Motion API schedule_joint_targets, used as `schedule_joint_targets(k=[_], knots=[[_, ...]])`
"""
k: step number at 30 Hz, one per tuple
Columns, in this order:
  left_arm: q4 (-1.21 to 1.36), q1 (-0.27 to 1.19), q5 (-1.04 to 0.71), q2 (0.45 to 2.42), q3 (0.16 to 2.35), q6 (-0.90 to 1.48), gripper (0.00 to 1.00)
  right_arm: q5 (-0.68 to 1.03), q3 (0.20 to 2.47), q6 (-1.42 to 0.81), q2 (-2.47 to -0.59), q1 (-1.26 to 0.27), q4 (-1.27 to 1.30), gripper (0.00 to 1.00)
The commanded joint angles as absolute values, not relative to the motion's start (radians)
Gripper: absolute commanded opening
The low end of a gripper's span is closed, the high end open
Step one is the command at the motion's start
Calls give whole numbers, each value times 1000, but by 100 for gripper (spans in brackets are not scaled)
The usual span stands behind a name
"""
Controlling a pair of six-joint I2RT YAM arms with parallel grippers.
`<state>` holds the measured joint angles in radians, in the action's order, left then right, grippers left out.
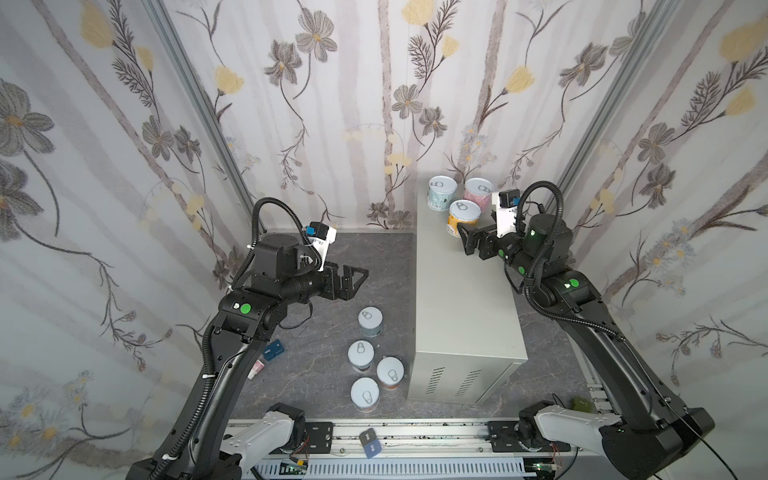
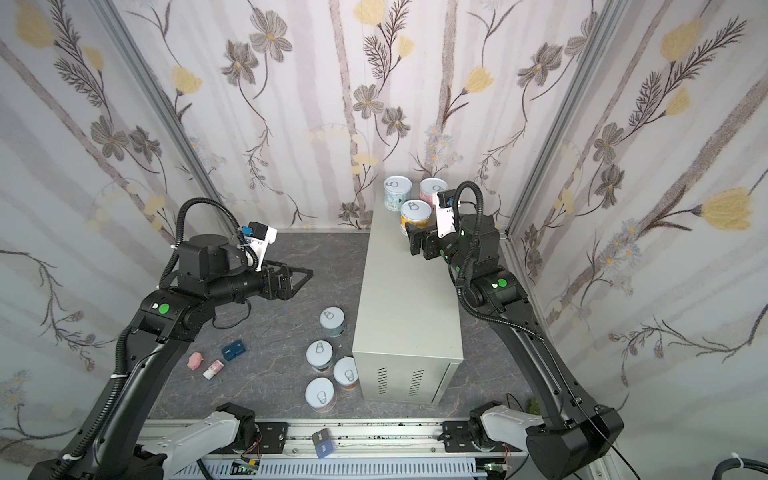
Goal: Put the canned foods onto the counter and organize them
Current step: 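Grasp the yellow can with the right gripper and move it toward the other cans, then set the yellow can down in front of the pink can and open the right gripper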
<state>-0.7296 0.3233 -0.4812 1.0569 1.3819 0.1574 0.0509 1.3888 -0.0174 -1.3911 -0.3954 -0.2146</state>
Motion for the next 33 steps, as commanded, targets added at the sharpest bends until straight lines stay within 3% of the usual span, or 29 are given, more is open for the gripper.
schedule_joint_targets(k=[1,18,29,33], knots=[[-717,321,-474,1042,1372,163,100,43,1421,-9,-1425,-396,-186,100],[-727,313,-467,1016,1349,153,100,-146,1503,-44,-1557,-461,-175,99],[-727,308,-466,1006,1338,156,100,-141,1417,-61,-1492,-461,-97,77],[-719,307,-471,1000,1339,161,100,-126,1353,-61,-1426,-428,-92,75]])
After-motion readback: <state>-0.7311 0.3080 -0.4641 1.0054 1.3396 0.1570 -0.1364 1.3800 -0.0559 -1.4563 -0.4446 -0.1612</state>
